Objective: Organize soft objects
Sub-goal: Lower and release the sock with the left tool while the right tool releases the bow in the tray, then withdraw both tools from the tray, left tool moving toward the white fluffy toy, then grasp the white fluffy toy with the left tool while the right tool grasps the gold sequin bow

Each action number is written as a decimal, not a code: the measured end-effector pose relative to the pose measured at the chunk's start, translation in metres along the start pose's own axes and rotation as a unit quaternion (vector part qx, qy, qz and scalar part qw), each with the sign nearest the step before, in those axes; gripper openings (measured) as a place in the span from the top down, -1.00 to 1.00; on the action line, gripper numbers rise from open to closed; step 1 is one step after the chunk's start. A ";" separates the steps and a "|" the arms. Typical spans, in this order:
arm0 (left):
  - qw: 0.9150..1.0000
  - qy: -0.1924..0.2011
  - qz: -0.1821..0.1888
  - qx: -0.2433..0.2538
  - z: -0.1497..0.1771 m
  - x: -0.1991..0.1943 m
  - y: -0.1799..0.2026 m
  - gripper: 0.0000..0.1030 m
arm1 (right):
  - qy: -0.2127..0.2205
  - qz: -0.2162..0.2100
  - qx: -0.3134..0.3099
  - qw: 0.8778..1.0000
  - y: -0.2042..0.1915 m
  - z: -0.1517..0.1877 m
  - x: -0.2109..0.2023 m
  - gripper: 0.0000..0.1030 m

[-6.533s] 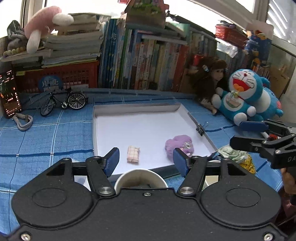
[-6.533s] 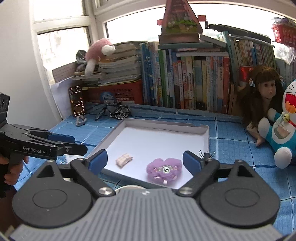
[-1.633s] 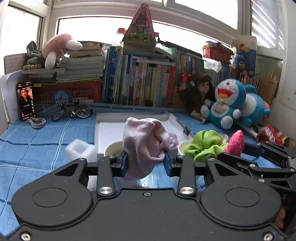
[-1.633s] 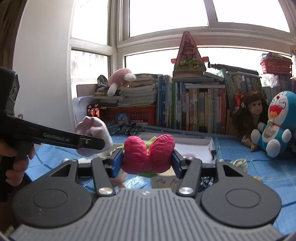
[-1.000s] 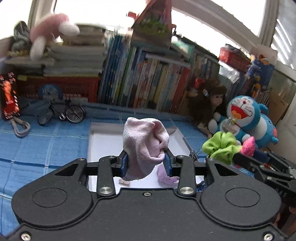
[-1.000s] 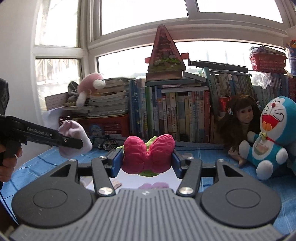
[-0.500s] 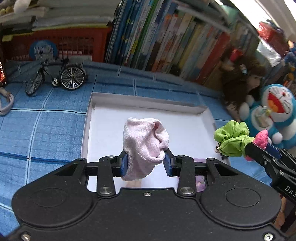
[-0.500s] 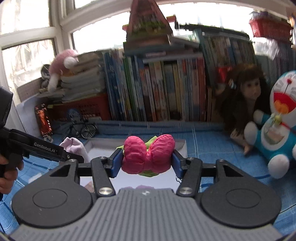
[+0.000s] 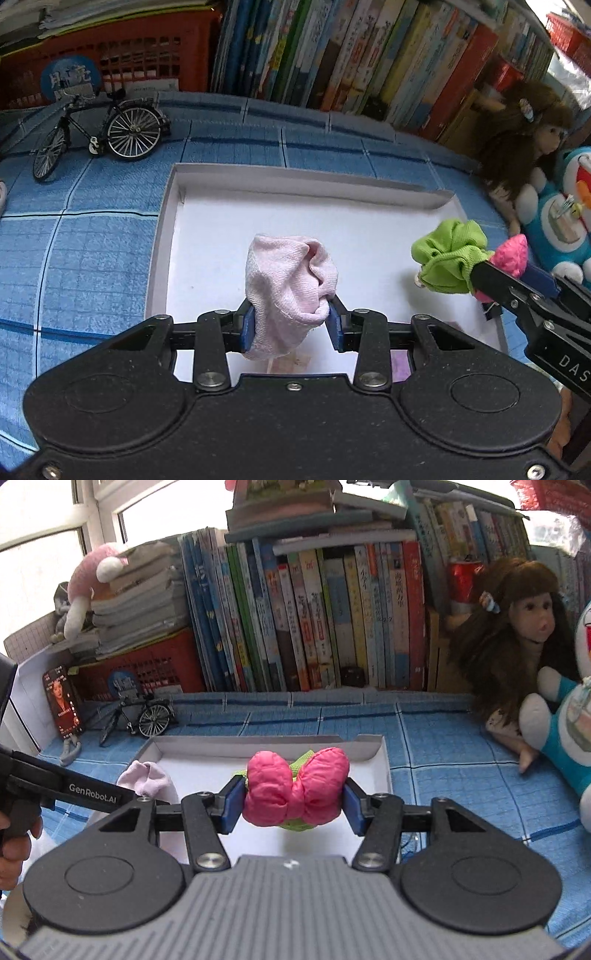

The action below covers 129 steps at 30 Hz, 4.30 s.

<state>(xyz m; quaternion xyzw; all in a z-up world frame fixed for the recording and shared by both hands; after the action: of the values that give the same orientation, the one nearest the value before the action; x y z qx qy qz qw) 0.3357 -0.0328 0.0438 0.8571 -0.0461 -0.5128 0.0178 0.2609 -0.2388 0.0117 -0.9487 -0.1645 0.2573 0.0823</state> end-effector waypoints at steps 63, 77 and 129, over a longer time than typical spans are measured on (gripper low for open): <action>0.983 0.157 0.070 0.063 0.093 -0.162 -0.007 -0.48 | 0.102 -0.073 -0.074 0.989 -0.032 0.033 -0.152 -0.80; 0.975 0.195 0.084 0.060 0.144 -0.187 -0.021 -0.51 | 0.118 -0.048 -0.089 0.988 -0.026 0.070 -0.185 -0.90; 0.977 0.196 -0.079 -0.029 0.250 -0.123 -0.107 -0.60 | 0.057 0.100 -0.041 0.993 0.024 0.173 -0.170 -0.97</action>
<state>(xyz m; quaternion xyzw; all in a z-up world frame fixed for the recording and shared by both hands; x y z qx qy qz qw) 0.0641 0.0897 0.0248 0.9410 0.0406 -0.3357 0.0106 0.0401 -0.3095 -0.0640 -0.9760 -0.0745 0.2031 0.0261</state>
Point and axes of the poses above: each gripper's, at about its wrist camera, not at the fingertips, and x roughly the way its jaws point, y to its right, z to its underside, the point moved 1 cm from there along x, roughly the way its jaws point, and after that the axes turned 8 degrees about -z, right-handed, at the moved point
